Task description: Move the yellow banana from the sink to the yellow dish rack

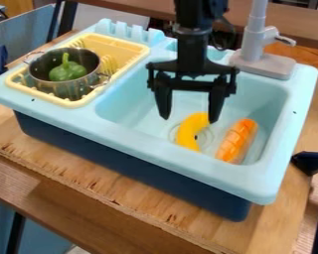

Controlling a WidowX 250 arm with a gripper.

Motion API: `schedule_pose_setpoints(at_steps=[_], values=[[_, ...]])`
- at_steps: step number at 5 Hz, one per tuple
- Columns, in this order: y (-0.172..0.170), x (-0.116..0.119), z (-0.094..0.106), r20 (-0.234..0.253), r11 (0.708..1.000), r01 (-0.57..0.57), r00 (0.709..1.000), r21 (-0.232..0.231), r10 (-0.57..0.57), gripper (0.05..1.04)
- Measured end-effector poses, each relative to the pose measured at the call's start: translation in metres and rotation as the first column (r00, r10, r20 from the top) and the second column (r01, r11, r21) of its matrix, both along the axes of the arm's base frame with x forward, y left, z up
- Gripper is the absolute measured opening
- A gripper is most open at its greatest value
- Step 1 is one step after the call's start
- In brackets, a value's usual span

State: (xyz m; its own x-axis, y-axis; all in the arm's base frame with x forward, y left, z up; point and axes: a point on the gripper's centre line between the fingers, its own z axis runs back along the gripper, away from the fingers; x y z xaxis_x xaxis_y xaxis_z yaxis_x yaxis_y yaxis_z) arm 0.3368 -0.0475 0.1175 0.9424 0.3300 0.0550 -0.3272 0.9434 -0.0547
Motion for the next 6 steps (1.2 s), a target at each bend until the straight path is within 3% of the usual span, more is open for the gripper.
schedule_pose_setpoints(at_steps=[3, 5, 6], values=[[0.011, -0.008, -0.025, -0.062, 0.998, -0.054, 0.997, 0.012, 0.054, 1.001], [0.005, 0.005, -0.032, -0.049, 0.997, -0.068, 0.997, -0.022, 0.067, 0.955], [0.005, 0.009, -0.036, -0.054, 0.997, -0.075, 0.996, -0.023, 0.074, 0.665]])
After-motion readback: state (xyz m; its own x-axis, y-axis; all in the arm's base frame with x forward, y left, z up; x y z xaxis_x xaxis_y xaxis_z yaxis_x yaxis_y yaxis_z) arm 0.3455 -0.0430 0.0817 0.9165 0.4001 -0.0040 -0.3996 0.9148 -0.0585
